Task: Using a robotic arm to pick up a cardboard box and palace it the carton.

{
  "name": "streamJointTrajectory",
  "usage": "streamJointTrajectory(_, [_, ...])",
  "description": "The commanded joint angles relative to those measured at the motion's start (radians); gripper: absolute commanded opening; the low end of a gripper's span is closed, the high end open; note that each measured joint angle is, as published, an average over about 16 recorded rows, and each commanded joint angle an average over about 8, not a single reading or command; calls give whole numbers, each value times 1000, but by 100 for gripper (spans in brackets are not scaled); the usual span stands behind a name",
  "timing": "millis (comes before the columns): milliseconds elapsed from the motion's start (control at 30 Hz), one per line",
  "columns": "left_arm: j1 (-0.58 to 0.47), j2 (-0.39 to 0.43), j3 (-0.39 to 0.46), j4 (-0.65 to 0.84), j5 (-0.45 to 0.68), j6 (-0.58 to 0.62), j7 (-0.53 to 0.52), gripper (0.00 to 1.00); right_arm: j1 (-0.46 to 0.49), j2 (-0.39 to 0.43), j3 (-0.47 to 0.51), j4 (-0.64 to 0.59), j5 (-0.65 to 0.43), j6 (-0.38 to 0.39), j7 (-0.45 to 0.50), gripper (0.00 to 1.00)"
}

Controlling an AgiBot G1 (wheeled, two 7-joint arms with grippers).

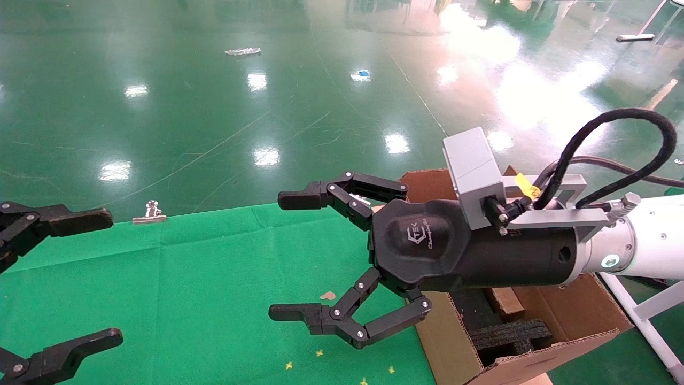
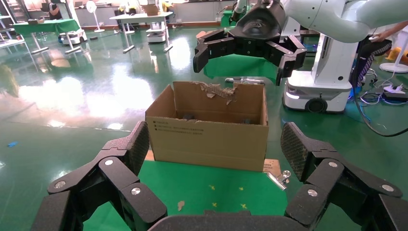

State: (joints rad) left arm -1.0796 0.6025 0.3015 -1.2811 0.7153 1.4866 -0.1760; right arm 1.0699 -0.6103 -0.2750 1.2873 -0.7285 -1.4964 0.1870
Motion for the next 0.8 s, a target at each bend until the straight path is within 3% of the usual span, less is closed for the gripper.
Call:
streamJointTrajectory(33, [0, 0, 0, 0, 0, 0, 0, 100, 1, 0, -1, -1, -1, 0, 0, 100])
streamJointTrajectory(800, [0, 0, 0, 0, 0, 0, 0, 100, 6, -1, -6, -4, -3, 2, 1, 100])
